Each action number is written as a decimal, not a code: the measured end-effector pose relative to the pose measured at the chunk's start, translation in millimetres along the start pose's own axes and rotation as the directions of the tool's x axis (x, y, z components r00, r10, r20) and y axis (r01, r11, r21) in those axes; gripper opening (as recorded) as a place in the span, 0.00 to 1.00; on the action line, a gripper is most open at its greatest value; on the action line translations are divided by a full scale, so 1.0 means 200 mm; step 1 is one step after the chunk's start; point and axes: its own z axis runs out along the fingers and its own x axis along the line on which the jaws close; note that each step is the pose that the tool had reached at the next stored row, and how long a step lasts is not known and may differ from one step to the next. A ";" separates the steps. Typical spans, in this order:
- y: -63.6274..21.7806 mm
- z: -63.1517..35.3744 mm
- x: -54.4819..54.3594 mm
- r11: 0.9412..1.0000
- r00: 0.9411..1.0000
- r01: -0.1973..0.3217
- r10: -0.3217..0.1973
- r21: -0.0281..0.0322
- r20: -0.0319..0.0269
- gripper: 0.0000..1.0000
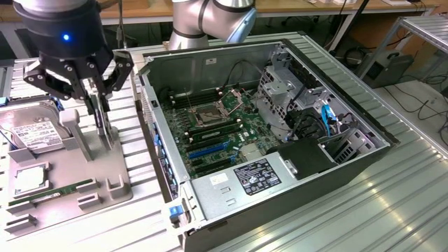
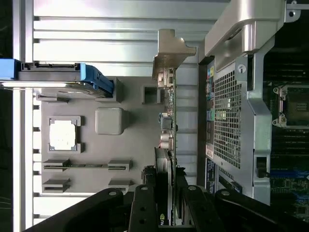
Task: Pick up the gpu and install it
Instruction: 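Pick up the gpu and move the gpu toward the slot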
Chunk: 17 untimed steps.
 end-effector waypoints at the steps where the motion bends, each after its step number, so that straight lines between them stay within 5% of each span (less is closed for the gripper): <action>1: -0.001 -0.025 -0.01 1.000 1.000 0.002 -0.002 -0.001 -0.001 0.26; 3: -0.006 -0.106 -0.05 1.000 1.000 0.007 -0.007 -0.006 -0.003 0.26; 9: -0.018 -0.252 -0.16 1.000 1.000 0.009 -0.009 -0.011 -0.012 0.26; 12: -0.018 -0.331 -0.25 1.000 1.000 0.008 -0.009 -0.012 -0.025 0.26; 13: -0.018 -0.360 -0.31 1.000 0.999 0.008 -0.008 -0.014 -0.036 0.26; 17: -0.020 -0.368 -0.42 1.000 0.999 0.006 -0.007 -0.019 -0.050 0.26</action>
